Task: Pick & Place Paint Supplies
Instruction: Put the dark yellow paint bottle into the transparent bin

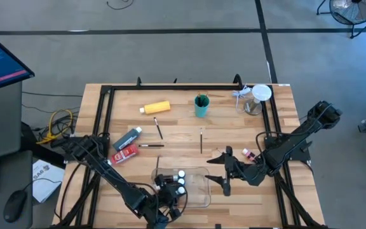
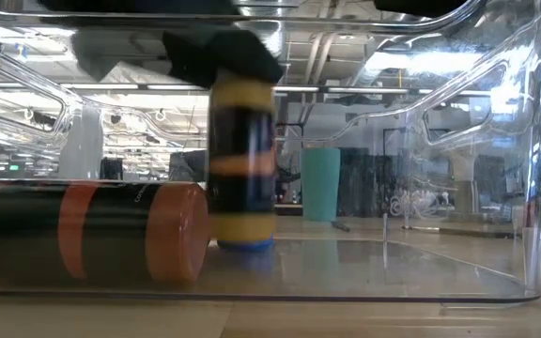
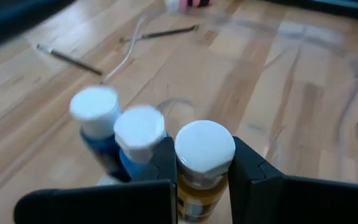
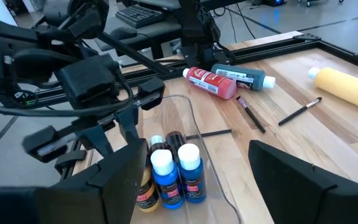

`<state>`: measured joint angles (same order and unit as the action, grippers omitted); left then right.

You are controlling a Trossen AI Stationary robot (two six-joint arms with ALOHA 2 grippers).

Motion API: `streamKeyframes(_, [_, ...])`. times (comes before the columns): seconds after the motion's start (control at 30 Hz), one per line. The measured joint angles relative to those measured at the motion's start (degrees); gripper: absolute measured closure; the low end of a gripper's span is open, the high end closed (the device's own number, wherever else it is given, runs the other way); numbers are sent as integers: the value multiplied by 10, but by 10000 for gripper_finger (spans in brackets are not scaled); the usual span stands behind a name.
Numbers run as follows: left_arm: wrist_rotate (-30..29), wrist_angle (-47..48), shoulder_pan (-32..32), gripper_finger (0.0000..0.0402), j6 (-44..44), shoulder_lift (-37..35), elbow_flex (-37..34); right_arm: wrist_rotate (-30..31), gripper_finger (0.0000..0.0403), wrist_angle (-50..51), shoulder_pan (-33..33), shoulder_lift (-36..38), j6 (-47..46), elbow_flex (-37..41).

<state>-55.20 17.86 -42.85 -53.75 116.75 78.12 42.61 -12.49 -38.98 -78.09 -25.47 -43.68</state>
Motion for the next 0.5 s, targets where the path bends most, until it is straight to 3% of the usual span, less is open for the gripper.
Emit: streamKeyframes(0.5, [7,-9,-2,361,-40,0,-26,0,127,0,0,0,2,0])
